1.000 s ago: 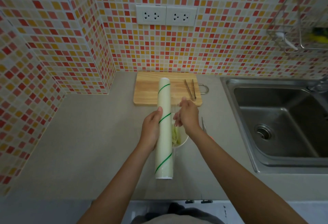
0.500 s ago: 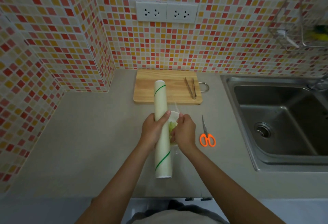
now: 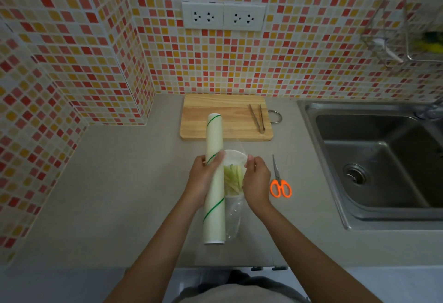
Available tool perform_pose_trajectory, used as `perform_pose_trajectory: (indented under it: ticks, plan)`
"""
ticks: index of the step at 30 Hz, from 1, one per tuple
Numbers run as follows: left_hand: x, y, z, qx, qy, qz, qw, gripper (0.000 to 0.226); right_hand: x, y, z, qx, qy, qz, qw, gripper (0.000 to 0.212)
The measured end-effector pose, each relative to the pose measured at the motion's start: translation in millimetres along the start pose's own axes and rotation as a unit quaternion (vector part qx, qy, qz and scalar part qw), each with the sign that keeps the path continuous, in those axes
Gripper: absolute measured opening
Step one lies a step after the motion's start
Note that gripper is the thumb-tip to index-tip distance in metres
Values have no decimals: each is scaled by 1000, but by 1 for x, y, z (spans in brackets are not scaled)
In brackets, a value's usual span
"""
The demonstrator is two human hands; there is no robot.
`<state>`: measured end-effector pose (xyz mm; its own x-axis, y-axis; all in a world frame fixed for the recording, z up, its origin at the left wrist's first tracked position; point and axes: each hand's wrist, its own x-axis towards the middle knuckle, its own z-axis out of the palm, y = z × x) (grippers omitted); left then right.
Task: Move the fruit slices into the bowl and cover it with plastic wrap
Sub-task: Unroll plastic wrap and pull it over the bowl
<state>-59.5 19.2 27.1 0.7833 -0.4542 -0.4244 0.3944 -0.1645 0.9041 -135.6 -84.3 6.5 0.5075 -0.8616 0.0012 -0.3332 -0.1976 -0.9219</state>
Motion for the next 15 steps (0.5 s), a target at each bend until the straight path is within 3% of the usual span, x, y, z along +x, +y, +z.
perform_pose_trajectory:
  ticks: [2,6,9,12,15]
  plan:
    - [1,-2,-2,13,-6,8,1000,46,1,1,0,-4,-1,5,1000,32]
    - [7,0,-3,3,-4,9,1000,22,9,5,-3,-27,7,2,1000,30]
    - [12,2,-1,-59,-3,-13,998,33,18,8,-8,-47,9,-5,999,28]
    - [15,2,0,5,2,-13,1000,59,20,9,-11,-55,19,-17,998,27]
    - [20,3,-3,13,-7,-9,1000,45,22,10,-13,-54,29,-12,998,28]
